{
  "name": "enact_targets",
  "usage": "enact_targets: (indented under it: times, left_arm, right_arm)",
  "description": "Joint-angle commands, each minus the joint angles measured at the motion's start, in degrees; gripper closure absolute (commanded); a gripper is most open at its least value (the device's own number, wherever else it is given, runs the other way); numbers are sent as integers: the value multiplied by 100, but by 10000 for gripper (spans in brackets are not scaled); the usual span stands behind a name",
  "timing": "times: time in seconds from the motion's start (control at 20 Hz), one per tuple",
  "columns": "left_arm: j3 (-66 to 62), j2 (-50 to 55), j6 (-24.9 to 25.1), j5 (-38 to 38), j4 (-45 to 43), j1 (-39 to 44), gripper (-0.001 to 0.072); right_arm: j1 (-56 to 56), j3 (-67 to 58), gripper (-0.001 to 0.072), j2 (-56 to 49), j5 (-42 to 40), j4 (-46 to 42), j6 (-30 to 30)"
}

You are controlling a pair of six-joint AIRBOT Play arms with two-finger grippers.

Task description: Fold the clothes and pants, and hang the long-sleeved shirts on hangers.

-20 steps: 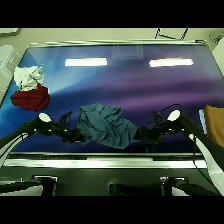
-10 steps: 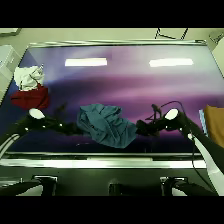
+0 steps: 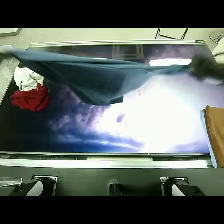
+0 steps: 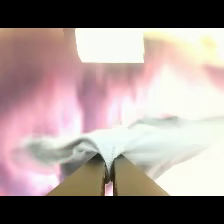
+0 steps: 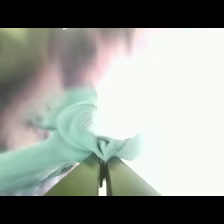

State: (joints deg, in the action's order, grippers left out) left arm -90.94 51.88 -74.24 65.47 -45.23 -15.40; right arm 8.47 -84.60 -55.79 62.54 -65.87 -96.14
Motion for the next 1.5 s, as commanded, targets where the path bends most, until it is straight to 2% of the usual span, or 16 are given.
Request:
enact_targets:
  times: [0.0,0.15,0.25,0.35,0.45,0.55,0.65,0.75,0.85,1.0,1.1,1.2,1.3,1.45]
  left_arm:
    - [-1211,-643,-293,-236,114,-227,682]
    - [-1270,-1067,-293,-1091,247,-190,682]
    - [-1270,-1239,-293,-1534,382,-188,682]
    - [-1270,-1303,-289,-1679,704,-188,682]
    - [-1268,-1283,-269,-1593,817,-190,682]
    - [-1257,-1150,-273,-1261,752,-190,682]
    - [-1043,-933,-273,-623,752,-190,682]
    - [-439,-643,-271,46,754,-146,682]
    - [581,-334,-234,184,730,20,682]
    - [2201,387,-7,-557,730,461,682]
    - [2667,1080,315,-1314,730,785,682]
    - [2581,1869,356,-1928,737,1003,682]
    - [2321,2592,352,-2339,737,1128,682]
    - [1947,3453,350,-2391,739,1209,681]
  right_arm:
    - [275,-706,670,883,-39,-195,-28]
    - [275,-706,670,1545,-741,-223,-31]
    - [275,-706,670,1930,-1779,-225,-33]
    - [275,-730,670,2173,-2806,-186,-72]
    - [275,-828,670,2247,-3211,-190,-66]
    - [275,-861,670,2203,-3101,-238,-44]
    - [275,-861,670,1982,-2651,-422,52]
    - [275,-859,670,1486,-2055,-680,236]
    - [275,-859,670,654,-1572,-774,234]
    - [275,-859,670,-826,-1427,-577,179]
    - [275,-859,670,-1814,-1491,-155,-247]
    - [275,-859,670,-2570,-1456,426,-629]
    - [275,-859,669,-3136,-1274,1023,-721]
    - [262,-859,669,-3727,-638,1508,-717]
